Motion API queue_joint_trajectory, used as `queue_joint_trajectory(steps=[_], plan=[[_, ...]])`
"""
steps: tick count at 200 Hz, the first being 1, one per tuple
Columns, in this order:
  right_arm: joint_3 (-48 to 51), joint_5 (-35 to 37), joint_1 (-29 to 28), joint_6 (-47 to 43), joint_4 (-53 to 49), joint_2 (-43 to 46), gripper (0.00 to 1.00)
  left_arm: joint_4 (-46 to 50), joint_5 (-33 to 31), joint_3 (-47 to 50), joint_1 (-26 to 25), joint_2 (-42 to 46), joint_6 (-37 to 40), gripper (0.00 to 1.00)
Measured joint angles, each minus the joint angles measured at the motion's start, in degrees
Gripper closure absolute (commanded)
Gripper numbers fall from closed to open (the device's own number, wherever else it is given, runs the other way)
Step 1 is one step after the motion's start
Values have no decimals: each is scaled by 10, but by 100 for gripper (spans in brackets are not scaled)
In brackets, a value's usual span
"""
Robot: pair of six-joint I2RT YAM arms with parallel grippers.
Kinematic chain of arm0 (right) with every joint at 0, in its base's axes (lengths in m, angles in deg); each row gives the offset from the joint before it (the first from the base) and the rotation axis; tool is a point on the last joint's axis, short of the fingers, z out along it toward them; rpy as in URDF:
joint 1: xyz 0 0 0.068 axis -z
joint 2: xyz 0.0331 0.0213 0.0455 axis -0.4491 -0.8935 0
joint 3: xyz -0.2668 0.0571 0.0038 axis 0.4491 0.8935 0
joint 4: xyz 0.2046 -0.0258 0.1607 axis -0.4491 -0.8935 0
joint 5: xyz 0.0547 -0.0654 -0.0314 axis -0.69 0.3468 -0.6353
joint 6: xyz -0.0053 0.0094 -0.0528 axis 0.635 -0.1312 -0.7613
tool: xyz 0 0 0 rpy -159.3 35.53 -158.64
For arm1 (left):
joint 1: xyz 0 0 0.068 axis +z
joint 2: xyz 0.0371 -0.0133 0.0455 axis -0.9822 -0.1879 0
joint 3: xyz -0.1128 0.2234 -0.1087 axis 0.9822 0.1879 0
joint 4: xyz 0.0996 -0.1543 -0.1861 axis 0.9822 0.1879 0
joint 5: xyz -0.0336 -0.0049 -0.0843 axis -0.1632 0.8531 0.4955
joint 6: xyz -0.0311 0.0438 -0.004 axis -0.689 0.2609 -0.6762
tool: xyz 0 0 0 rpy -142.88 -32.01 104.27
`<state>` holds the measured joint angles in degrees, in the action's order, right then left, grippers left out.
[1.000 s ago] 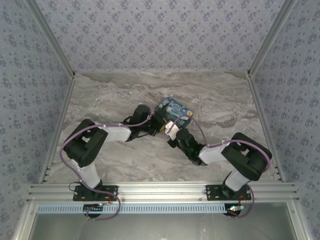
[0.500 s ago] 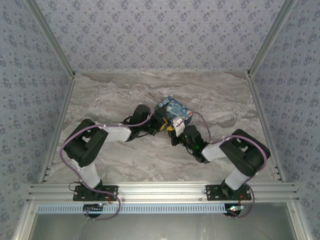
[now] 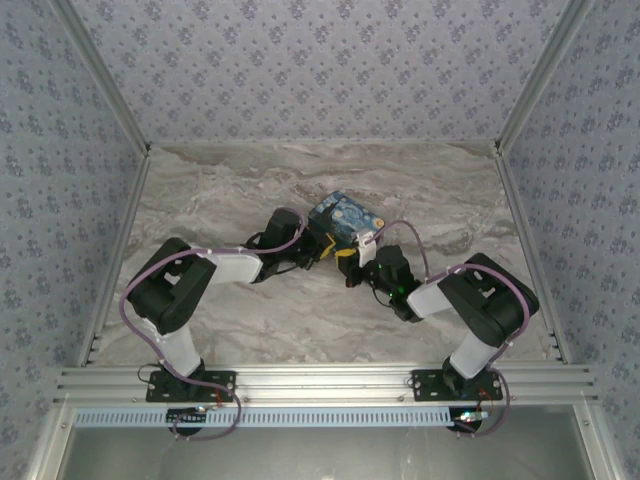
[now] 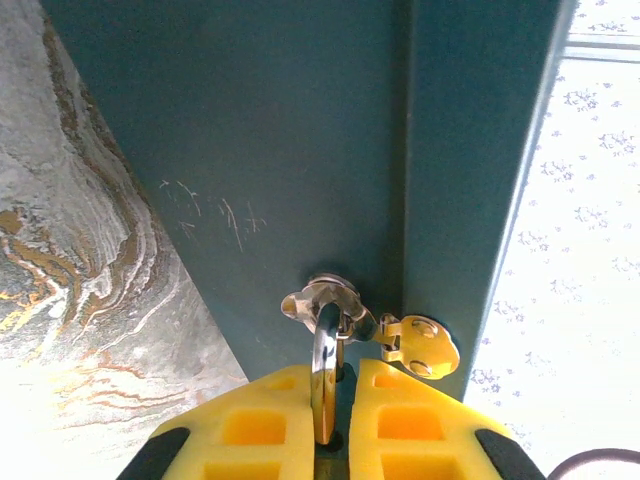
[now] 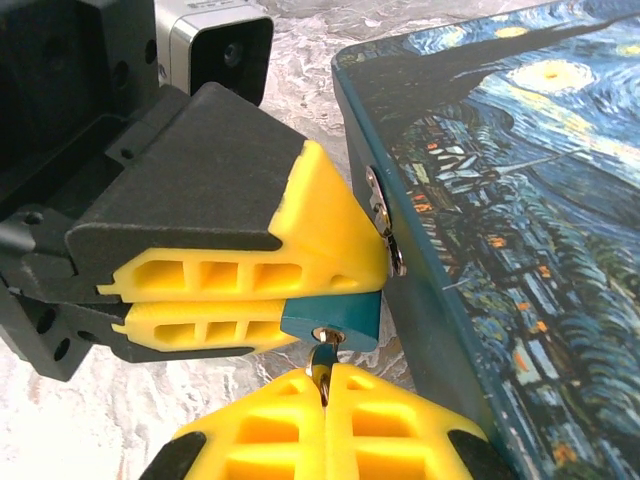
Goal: Unlock the padlock with the key
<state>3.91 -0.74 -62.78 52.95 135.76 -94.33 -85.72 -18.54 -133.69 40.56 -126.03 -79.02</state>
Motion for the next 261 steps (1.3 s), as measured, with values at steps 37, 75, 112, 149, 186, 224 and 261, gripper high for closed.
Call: queue_joint_trajectory(steps=[37,75,112,149,186,224,261], plan=[[0,-19,9,42,2,0,100,-4,0,0,0,0,-3,100],[-1,-26,12,59,-1,0,100,-8,0,0,0,0,-4,100],[-11,-3,-2,32,-38,7,100,-7,-2,4,0,-2,-4,90],[-12,29,-18,17,-62,5,100,-10,3,8,0,-16,-12,81],[-11,62,-23,16,-75,-5,100,-32,27,24,-4,-20,-23,68],[-7,83,-23,17,-75,-8,100,-32,37,35,-4,-20,-23,52],[2,85,-23,34,-63,-8,100,-3,35,46,8,4,-2,41]])
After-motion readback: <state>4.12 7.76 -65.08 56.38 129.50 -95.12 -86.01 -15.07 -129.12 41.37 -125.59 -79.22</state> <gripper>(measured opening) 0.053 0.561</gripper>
